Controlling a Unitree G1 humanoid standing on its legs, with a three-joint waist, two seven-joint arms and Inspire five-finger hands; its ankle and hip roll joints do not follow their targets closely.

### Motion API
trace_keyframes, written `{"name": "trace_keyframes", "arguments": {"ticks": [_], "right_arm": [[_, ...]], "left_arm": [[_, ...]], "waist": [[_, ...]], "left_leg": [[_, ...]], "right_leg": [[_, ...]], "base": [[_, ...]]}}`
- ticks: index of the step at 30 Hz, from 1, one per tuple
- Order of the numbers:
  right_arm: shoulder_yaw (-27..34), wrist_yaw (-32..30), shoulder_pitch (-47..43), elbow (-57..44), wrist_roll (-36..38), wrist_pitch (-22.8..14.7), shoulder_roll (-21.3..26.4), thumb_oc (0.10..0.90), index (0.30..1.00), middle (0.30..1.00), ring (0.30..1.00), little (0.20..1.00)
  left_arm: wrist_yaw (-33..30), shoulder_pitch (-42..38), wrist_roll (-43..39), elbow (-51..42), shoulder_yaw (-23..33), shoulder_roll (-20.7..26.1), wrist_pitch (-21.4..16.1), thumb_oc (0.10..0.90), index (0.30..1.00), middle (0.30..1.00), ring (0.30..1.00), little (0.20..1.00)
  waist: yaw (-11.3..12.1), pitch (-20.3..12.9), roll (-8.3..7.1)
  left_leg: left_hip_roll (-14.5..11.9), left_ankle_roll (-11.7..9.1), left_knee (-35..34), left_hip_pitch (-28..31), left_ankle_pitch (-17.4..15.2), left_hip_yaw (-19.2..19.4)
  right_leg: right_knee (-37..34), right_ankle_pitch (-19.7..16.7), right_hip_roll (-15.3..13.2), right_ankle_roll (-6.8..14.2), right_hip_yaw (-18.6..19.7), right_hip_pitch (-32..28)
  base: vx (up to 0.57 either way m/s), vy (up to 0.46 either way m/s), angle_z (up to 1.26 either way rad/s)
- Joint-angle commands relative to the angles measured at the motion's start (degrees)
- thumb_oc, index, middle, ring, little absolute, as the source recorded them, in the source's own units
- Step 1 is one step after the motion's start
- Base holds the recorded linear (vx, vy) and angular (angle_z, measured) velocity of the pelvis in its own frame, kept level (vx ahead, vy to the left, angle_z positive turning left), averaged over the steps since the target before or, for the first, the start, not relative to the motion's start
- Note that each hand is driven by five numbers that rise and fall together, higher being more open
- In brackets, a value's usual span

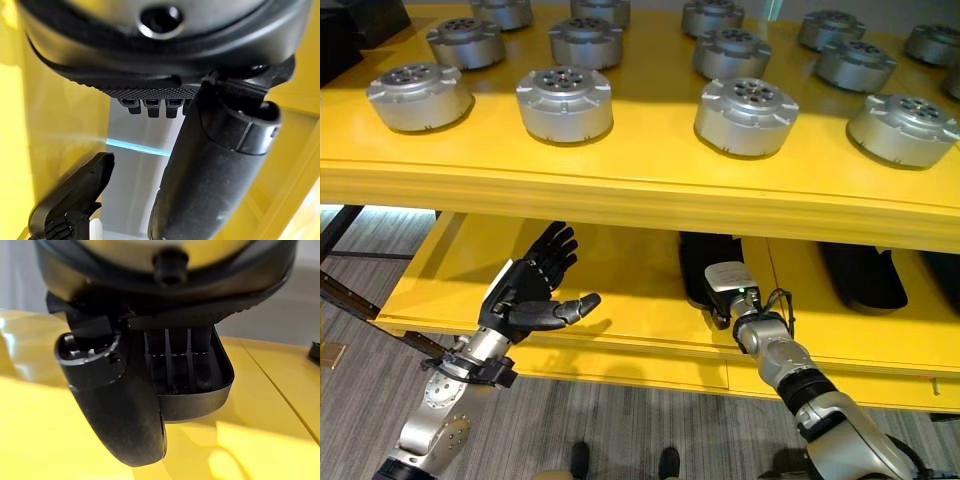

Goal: Move parts from the plastic box to the shelf.

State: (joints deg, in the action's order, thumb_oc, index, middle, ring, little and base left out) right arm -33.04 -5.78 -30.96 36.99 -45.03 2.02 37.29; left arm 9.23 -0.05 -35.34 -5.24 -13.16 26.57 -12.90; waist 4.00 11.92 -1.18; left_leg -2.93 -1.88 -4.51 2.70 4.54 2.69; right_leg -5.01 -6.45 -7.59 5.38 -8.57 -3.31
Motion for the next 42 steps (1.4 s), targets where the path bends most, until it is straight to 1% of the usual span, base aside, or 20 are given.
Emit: {"name": "trace_keyframes", "arguments": {"ticks": [1,4,7,12,14,19,20,21,24,30,33,37,42], "right_arm": [[-3.1,-4.8,-10.7,4.0,-2.3,0.1,4.2,0.400,0.300,0.300,0.300,0.300],[-3.8,-5.0,-11.3,4.4,-2.4,0.2,5.1,0.400,0.300,0.300,0.300,0.300],[-3.1,-5.7,-11.8,5.6,0.1,1.4,6.3,0.400,0.300,0.300,0.300,0.300],[-2.3,-6.5,-12.3,7.5,2.4,1.9,6.1,0.400,0.300,0.300,0.300,0.300],[-1.7,-6.2,-12.0,7.3,2.2,2.3,5.8,0.400,0.300,0.300,0.300,0.300],[-1.2,-6.0,-12.5,8.1,2.7,1.8,5.5,0.400,0.300,0.300,0.300,0.300],[-1.1,-5.6,-12.3,7.9,5.0,1.9,5.1,0.535,0.489,0.489,0.489,0.489],[-0.6,-5.7,-12.1,7.4,4.2,1.3,4.5,0.900,1.000,1.000,1.000,1.000],[-0.4,-7.4,-11.3,5.0,2.7,-0.8,3.8,0.900,1.000,1.000,1.000,1.000],[-0.8,-8.1,-11.1,3.4,0.8,-0.8,3.8,0.900,1.000,1.000,1.000,1.000],[-0.6,-8.4,-10.6,2.4,1.8,-0.1,4.0,0.900,1.000,1.000,1.000,1.000],[-0.1,-8.5,-10.1,1.7,1.6,-0.4,3.7,0.900,1.000,1.000,1.000,1.000],[0.4,-11.3,-9.4,0.5,1.2,-0.2,3.8,0.900,1.000,1.000,1.000,1.000]], "left_arm": [[-0.1,-5.0,0.0,-7.2,0.6,-0.4,-7.1,0.900,1.000,1.000,1.000,1.000],[0.1,-4.9,0.0,-7.2,0.7,-0.2,-7.2,0.900,1.000,1.000,1.000,1.000],[0.3,-4.4,0.0,-7.7,0.7,0.0,-7.2,0.900,1.000,1.000,1.000,1.000],[0.5,-4.1,-0.1,-8.1,0.7,-0.1,-6.8,0.900,1.000,1.000,1.000,1.000],[0.6,-3.7,0.1,-8.4,0.8,-0.2,-6.8,0.900,1.000,1.000,1.000,1.000],[0.0,-3.8,0.0,-8.5,0.5,-0.3,-7.0,0.900,1.000,1.000,1.000,1.000],[-0.3,-3.8,-0.2,-8.5,0.4,-0.4,-6.9,0.900,1.000,1.000,1.000,1.000],[-0.5,-3.9,-0.2,-8.4,0.4,-0.6,-6.7,0.900,1.000,1.000,1.000,1.000],[0.4,-3.3,-1.1,-8.2,0.0,-0.9,-7.2,0.900,1.000,1.000,1.000,1.000],[0.1,-3.3,-0.8,-8.0,-0.4,-0.9,-7.6,0.900,1.000,1.000,1.000,1.000],[0.0,-3.1,-1.1,-8.0,-0.5,-0.8,-7.7,0.900,1.000,1.000,1.000,1.000],[0.3,-2.8,-1.2,-7.8,-0.5,-0.8,-7.4,0.900,1.000,1.000,1.000,1.000],[0.4,-2.2,-1.5,-7.4,-1.1,-0.6,-8.5,0.900,1.000,1.000,1.000,1.000]], "waist": [[2.5,-2.1,-0.21],[2.6,-1.8,-0.17],[2.7,-1.6,0.00],[2.8,-1.5,0.26],[2.7,-1.6,0.36],[2.4,-1.9,0.75],[2.3,-1.9,0.86],[2.1,-2.0,0.93],[1.8,-2.3,1.12],[1.5,-2.4,1.22],[1.3,-2.6,1.21],[1.2,-2.6,1.23],[0.9,-2.9,1.30]], "left_leg": [[-3.5,-1.3,-0.4,-0.2,-0.6,1.2],[-3.6,-1.4,-0.4,-0.4,-0.5,1.2],[-4.0,-1.7,-0.5,-0.5,-0.3,1.2],[-4.1,-2.0,-0.5,-0.5,-0.2,1.1],[-4.2,-2.0,-0.5,-0.4,-0.2,1.2],[-4.4,-2.3,-0.5,-0.3,-0.2,1.5],[-4.4,-2.3,-0.5,-0.2,-0.2,1.5],[-4.4,-2.3,-0.5,0.0,-0.2,1.5],[-4.4,-2.3,-0.5,0.4,-0.3,1.7],[-4.3,-2.2,-0.5,0.6,-0.5,1.9],[-4.2,-2.2,-0.5,0.8,-0.6,1.9],[-4.1,-2.1,-0.5,1.0,-0.6,2.0],[-4.1,-2.0,-0.5,1.3,-0.8,2.1]], "right_leg": [[4.0,0.5,-3.1,1.9,-1.5,2.6],[3.8,0.6,-3.0,1.8,-1.6,2.7],[3.3,0.5,-2.9,1.6,-1.8,2.5],[2.7,0.4,-2.7,1.5,-1.9,2.1],[2.5,0.4,-2.7,1.4,-1.9,1.8],[2.1,0.6,-2.5,1.1,-1.8,1.4],[2.1,0.6,-2.5,1.0,-1.8,1.3],[1.9,0.6,-2.5,1.0,-1.7,1.0],[1.7,0.6,-2.5,1.0,-1.4,0.6],[1.5,0.6,-2.6,1.0,-1.3,0.4],[1.4,0.6,-2.6,1.0,-1.1,0.1],[1.4,0.7,-2.6,1.0,-1.0,-0.1],[1.2,0.7,-2.6,1.1,-0.9,-0.4]], "base": [[-0.02,-0.058,-0.01],[-0.02,-0.061,0.01],[-0.02,-0.057,0.02],[-0.01,-0.010,0.00],[0.00,0.000,0.00],[0.00,0.000,0.00],[0.00,0.000,0.00],[0.04,0.020,-0.03],[0.03,0.017,-0.02],[0.00,0.000,0.00],[0.00,0.000,0.00],[0.00,0.000,0.00],[0.00,0.000,0.00]]}}
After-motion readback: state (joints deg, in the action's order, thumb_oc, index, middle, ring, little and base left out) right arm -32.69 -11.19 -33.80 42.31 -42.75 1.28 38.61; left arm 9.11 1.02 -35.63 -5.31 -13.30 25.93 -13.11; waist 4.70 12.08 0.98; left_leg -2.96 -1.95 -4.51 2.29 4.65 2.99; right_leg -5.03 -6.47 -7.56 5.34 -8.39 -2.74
